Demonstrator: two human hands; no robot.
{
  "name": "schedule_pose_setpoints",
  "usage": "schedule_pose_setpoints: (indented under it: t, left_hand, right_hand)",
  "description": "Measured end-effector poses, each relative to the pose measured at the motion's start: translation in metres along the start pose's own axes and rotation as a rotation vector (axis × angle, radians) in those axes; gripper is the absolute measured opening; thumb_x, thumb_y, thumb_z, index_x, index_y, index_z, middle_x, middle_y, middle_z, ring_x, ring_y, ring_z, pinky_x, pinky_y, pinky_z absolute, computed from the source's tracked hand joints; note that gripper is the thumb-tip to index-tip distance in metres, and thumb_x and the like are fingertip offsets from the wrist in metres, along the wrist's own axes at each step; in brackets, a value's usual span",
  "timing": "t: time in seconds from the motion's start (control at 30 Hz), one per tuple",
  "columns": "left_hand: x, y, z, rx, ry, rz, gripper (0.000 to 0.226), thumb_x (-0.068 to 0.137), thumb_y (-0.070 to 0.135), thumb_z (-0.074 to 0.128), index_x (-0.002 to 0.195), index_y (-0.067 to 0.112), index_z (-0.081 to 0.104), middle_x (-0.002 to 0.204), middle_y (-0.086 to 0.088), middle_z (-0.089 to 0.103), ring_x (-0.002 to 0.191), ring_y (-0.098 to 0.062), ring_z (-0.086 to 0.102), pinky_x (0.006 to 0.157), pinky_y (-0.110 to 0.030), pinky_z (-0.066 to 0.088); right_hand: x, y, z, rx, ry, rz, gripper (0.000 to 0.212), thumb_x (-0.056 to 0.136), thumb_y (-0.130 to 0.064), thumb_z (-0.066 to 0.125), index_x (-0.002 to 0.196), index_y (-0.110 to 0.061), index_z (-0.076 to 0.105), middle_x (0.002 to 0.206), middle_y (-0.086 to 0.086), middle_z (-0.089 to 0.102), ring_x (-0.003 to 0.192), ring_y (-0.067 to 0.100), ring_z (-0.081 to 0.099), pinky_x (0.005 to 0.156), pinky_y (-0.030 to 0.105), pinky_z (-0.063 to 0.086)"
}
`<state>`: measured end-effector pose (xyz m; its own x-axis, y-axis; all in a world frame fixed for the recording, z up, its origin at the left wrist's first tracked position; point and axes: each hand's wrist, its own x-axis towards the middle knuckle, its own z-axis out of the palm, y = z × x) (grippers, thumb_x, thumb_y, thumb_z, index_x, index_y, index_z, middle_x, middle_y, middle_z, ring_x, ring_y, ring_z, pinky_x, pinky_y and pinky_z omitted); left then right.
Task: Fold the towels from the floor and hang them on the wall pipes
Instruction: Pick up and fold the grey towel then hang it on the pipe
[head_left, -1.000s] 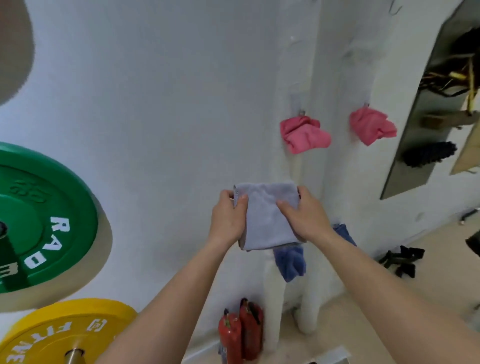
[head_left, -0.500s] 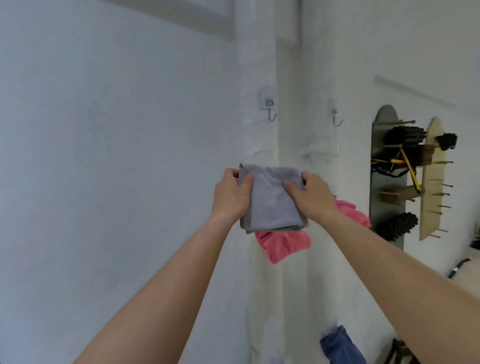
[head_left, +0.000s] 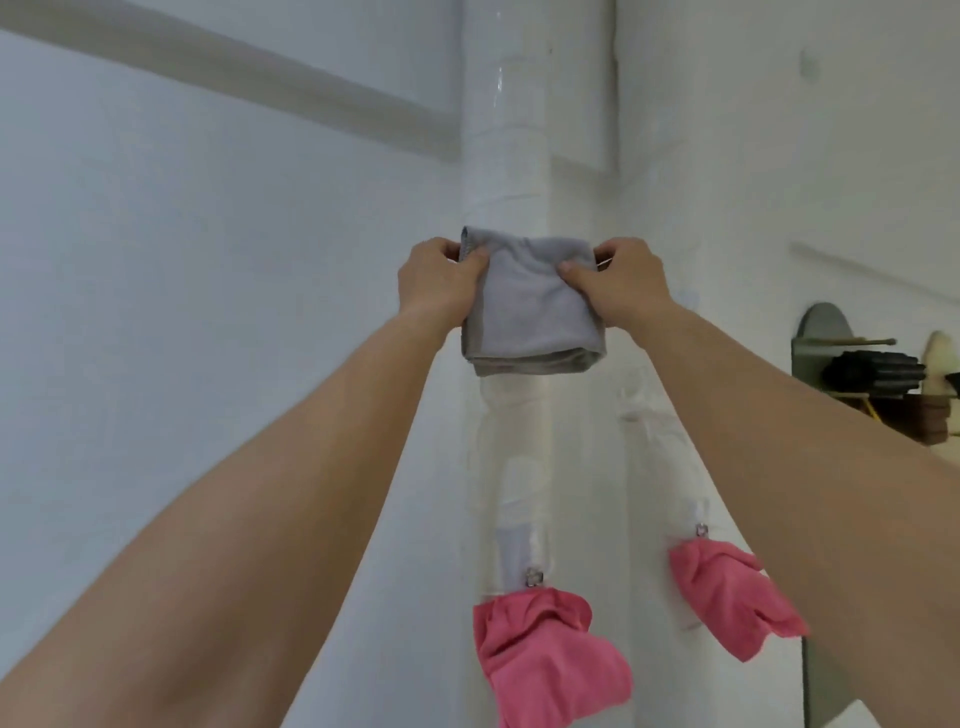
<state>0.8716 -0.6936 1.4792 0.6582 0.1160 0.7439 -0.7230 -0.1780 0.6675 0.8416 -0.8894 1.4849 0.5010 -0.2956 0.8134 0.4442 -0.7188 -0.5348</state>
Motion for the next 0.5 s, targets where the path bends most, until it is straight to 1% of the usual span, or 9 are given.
schedule_pose_setpoints:
  t: [0.07,0.13,0.23,0.27,0.33,0.37,0.43,0.47,0.5]
  left_hand:
    - [0.006,-0.008,0.003,0.088,-0.023,-0.008,0.017,0.089,0.03,0.07,0.093,0.014,0.069,0.095,-0.006,0.071,0.086,-0.026,0.07,0.074,-0.043,0.063]
    - [0.005,-0.022,0.004,0.112,-0.061,-0.052,0.019,0.088,0.025,0.072,0.092,0.006,0.071,0.092,-0.011,0.073,0.081,-0.027,0.072,0.071,-0.041,0.064]
    - [-0.006,-0.043,0.006,0.034,-0.113,-0.122,0.015,0.088,0.02,0.075,0.085,0.008,0.068,0.09,-0.015,0.072,0.073,-0.029,0.073,0.067,-0.036,0.063]
    - [-0.01,-0.047,0.007,0.008,-0.117,-0.141,0.016,0.087,0.021,0.076,0.087,0.009,0.066,0.088,-0.013,0.07,0.069,-0.027,0.072,0.064,-0.033,0.062]
    - [-0.017,-0.053,0.01,-0.015,-0.104,-0.156,0.025,0.084,0.025,0.078,0.096,0.012,0.06,0.087,-0.007,0.067,0.065,-0.022,0.069,0.06,-0.031,0.059]
    - [-0.017,-0.055,0.011,-0.014,-0.082,-0.131,0.03,0.082,0.025,0.079,0.099,0.014,0.057,0.088,-0.005,0.065,0.068,-0.02,0.068,0.061,-0.033,0.059]
    - [-0.02,-0.056,0.013,0.02,-0.014,0.036,0.03,0.081,0.017,0.076,0.099,0.021,0.053,0.091,0.001,0.061,0.076,-0.018,0.064,0.066,-0.035,0.059]
    - [-0.023,-0.053,0.013,0.051,-0.001,0.15,0.029,0.082,0.012,0.072,0.1,0.024,0.054,0.093,0.003,0.06,0.079,-0.017,0.062,0.068,-0.032,0.057]
    - [-0.024,-0.052,0.014,0.092,-0.006,0.25,0.028,0.083,0.007,0.067,0.101,0.026,0.057,0.096,0.003,0.061,0.082,-0.016,0.061,0.071,-0.029,0.056]
  right_hand:
    - [0.007,0.01,0.007,-0.005,-0.048,0.035,0.034,0.08,-0.037,0.076,0.098,-0.009,0.067,0.087,0.004,0.068,0.083,0.025,0.068,0.073,0.042,0.061]
    - [0.003,0.024,0.014,0.027,-0.103,0.08,0.033,0.079,-0.032,0.078,0.1,-0.009,0.065,0.084,0.004,0.066,0.081,0.025,0.069,0.063,0.037,0.061]
    - [-0.009,0.045,0.022,0.223,-0.163,0.159,0.04,0.082,-0.026,0.075,0.113,-0.014,0.053,0.091,0.009,0.065,0.073,0.02,0.067,0.052,0.032,0.057]
    - [-0.013,0.049,0.024,0.289,-0.175,0.153,0.039,0.085,-0.02,0.072,0.117,-0.015,0.049,0.091,0.009,0.064,0.069,0.019,0.064,0.051,0.031,0.056]
    - [-0.02,0.053,0.027,0.344,-0.171,0.072,0.035,0.088,-0.01,0.066,0.117,-0.017,0.048,0.092,0.008,0.061,0.065,0.021,0.06,0.055,0.036,0.057]
    - [-0.023,0.053,0.027,0.339,-0.161,0.01,0.032,0.088,-0.007,0.063,0.115,-0.018,0.05,0.095,0.008,0.061,0.066,0.023,0.06,0.055,0.038,0.056]
    - [-0.029,0.052,0.027,0.286,-0.14,-0.092,0.022,0.09,-0.009,0.06,0.109,-0.02,0.058,0.105,0.008,0.061,0.067,0.025,0.062,0.049,0.034,0.055]
    - [-0.031,0.052,0.027,0.275,-0.14,-0.103,0.018,0.091,-0.013,0.06,0.107,-0.021,0.062,0.107,0.006,0.062,0.068,0.025,0.063,0.047,0.031,0.055]
    - [-0.034,0.053,0.025,0.302,-0.154,-0.073,0.016,0.093,-0.016,0.059,0.107,-0.021,0.065,0.107,0.004,0.063,0.069,0.023,0.065,0.048,0.031,0.055]
